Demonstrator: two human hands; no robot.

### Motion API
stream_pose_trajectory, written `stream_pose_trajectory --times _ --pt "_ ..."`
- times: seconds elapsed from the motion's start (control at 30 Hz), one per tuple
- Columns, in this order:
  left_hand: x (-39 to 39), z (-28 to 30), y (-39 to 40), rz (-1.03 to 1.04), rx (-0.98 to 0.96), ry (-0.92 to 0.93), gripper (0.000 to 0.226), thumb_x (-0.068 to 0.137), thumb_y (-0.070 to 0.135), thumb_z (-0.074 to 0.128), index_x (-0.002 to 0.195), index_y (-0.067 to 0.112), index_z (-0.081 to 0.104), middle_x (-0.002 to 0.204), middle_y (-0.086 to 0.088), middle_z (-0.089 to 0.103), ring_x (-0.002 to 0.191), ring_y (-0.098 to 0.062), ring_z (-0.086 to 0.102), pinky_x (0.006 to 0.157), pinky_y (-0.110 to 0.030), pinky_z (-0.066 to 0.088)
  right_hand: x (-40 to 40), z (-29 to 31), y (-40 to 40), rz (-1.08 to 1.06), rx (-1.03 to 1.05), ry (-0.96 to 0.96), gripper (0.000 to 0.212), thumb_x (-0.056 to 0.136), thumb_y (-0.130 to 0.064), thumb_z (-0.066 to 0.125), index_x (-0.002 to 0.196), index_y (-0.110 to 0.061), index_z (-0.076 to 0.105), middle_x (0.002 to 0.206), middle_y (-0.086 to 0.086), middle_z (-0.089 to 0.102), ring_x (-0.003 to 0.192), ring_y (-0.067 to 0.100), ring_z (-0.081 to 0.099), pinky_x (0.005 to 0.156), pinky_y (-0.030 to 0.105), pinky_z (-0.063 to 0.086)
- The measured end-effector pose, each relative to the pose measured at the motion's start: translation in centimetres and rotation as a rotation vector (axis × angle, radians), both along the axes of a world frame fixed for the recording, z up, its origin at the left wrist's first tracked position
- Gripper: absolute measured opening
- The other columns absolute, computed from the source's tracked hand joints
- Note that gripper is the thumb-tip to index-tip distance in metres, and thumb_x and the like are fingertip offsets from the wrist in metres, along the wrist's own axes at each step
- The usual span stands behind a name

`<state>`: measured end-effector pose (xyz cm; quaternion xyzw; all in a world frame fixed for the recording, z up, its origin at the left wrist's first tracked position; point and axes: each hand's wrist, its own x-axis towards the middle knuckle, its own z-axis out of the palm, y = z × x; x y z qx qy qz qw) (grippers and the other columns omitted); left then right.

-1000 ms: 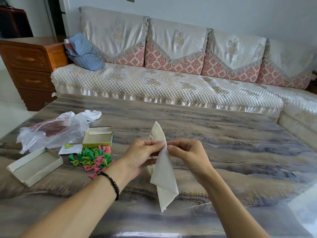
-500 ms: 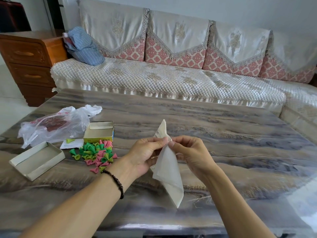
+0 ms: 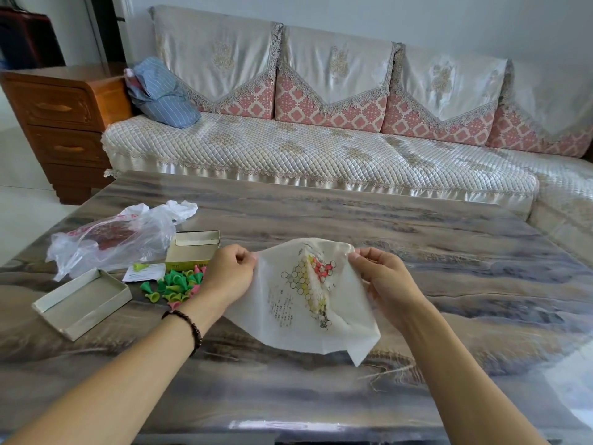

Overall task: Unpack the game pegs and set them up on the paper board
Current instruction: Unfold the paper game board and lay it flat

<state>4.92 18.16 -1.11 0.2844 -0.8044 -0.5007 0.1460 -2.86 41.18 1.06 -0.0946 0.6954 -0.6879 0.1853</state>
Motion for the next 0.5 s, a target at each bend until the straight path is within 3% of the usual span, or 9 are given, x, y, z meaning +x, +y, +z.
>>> stream_pose_trajectory --times 0.1,0.17,0.23,0.3,0.37,0.43,0.5 --pt "0.0 0.7 -0.2 -0.008 -0.203 -0.032 0.016 0.098 0.028 0.049 0.091 0.016 0.056 0.090 0.001 0.061 0.082 -0.017 0.057 0.062 -0.030 0.041 -0.1 1.3 -0.2 0.016 0.095 0.084 0.014 0.094 -0.019 0.060 0.086 -0.009 0.066 0.076 0.004 0.069 0.068 0.018 0.063 0.065 0.032 0.053" --pt "0.1 1.2 0.3 -0.078 -0.233 0.020 0.020 0.095 0.034 0.055 0.106 0.016 0.054 0.108 0.004 0.059 0.092 -0.014 0.056 0.071 -0.029 0.043 -0.2 2.0 -0.5 0.013 0.120 0.112 0.013 0.094 -0.019 0.060 0.087 -0.010 0.066 0.076 0.006 0.069 0.064 0.018 0.063 0.062 0.031 0.053" --pt "0.2 2.0 1.6 -0.224 -0.237 0.055 0.054 0.088 0.050 0.061 0.130 0.018 0.046 0.122 0.007 0.052 0.108 -0.014 0.053 0.083 -0.029 0.044 0.0 2.1 -0.8 0.052 0.156 0.130 0.013 0.094 -0.019 0.060 0.090 -0.009 0.066 0.077 0.007 0.069 0.064 0.018 0.063 0.059 0.030 0.054" --pt "-0.1 2.5 2.8 -0.310 -0.307 0.053 0.074 0.082 0.056 0.067 0.140 0.017 0.041 0.129 0.002 0.052 0.116 -0.017 0.053 0.089 -0.030 0.045 0.2 2.0 -1.0 0.134 0.155 0.124 0.013 0.094 -0.020 0.059 0.090 -0.010 0.066 0.079 0.006 0.069 0.068 0.021 0.063 0.063 0.033 0.053" --pt "-0.6 2.4 3.5 -0.331 -0.384 0.054 0.060 0.084 0.043 0.071 0.135 0.018 0.050 0.125 0.002 0.060 0.115 -0.020 0.058 0.084 -0.023 0.046 0.6 2.1 -1.0 0.211 0.125 0.085 0.011 0.094 -0.019 0.059 0.088 -0.013 0.065 0.079 0.005 0.069 0.068 0.020 0.063 0.061 0.031 0.054" --pt "-0.8 2.4 3.5 -0.327 -0.348 0.100 0.019 0.090 0.023 0.065 0.109 0.022 0.068 0.100 0.004 0.071 0.094 -0.019 0.066 0.062 -0.013 0.043 0.8 2.3 -0.7 0.221 0.090 0.090 0.007 0.094 -0.018 0.059 0.092 -0.013 0.063 0.081 0.006 0.068 0.066 0.019 0.064 0.056 0.028 0.053" --pt "-0.9 2.4 3.1 -0.345 -0.240 0.113 0.018 0.092 0.013 0.060 0.087 0.025 0.072 0.079 0.004 0.070 0.076 -0.017 0.065 0.054 -0.016 0.042 0.5 2.3 -0.4 0.144 0.148 0.237 0.005 0.095 -0.016 0.057 0.096 -0.015 0.062 0.078 0.003 0.065 0.062 0.015 0.059 0.052 0.024 0.049"
